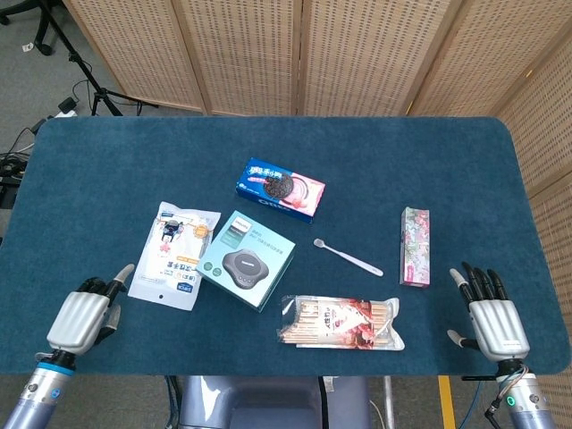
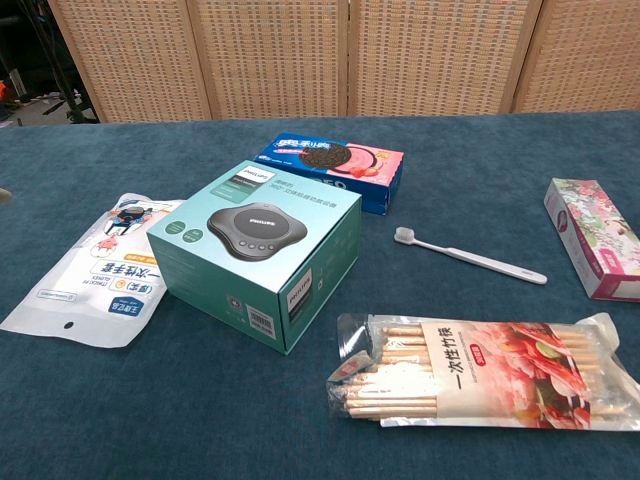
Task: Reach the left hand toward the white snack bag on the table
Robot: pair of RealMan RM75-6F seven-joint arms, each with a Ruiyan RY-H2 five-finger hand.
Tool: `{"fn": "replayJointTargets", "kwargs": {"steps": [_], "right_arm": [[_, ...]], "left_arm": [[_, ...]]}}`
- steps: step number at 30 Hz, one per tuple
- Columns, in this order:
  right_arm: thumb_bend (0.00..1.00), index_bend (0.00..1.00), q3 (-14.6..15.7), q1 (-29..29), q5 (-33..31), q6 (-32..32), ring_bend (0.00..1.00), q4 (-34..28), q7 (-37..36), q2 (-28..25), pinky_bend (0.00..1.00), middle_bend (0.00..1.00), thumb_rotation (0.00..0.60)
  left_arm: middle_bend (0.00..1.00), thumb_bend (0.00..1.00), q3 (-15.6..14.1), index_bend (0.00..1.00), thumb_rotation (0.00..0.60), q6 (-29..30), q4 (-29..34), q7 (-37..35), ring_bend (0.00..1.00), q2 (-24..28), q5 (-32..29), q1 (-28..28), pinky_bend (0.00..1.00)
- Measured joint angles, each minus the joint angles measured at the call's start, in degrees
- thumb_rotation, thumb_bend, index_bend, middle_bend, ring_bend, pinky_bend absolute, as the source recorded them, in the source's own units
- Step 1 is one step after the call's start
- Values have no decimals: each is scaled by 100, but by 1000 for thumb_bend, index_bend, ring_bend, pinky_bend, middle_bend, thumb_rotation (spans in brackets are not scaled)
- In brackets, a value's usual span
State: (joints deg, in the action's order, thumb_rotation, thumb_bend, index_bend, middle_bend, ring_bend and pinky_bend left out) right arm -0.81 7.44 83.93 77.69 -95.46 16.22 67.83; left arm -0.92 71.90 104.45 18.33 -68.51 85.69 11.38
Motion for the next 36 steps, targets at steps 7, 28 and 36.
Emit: {"fn": "replayJointTargets", "kwargs": {"steps": [7,28,36], "right_arm": [[0,1,4,8,1,-13,0,-6,-18,-2,0,0,600],[0,2,4,24,-1,-32,0,5,-88,-16,0,0,600],[0,1,16,32,4,-52,0,4,-61,0,0,0,600]], "left_arm": [[501,836,136,0,600,-787,582,176,482,301,-312,541,311],[505,862,370,0,600,-1851,1522,731,485,615,-1733,1509,311],[505,862,358,0,600,-1864,1534,1046,485,396,-2136,1757,311]]}}
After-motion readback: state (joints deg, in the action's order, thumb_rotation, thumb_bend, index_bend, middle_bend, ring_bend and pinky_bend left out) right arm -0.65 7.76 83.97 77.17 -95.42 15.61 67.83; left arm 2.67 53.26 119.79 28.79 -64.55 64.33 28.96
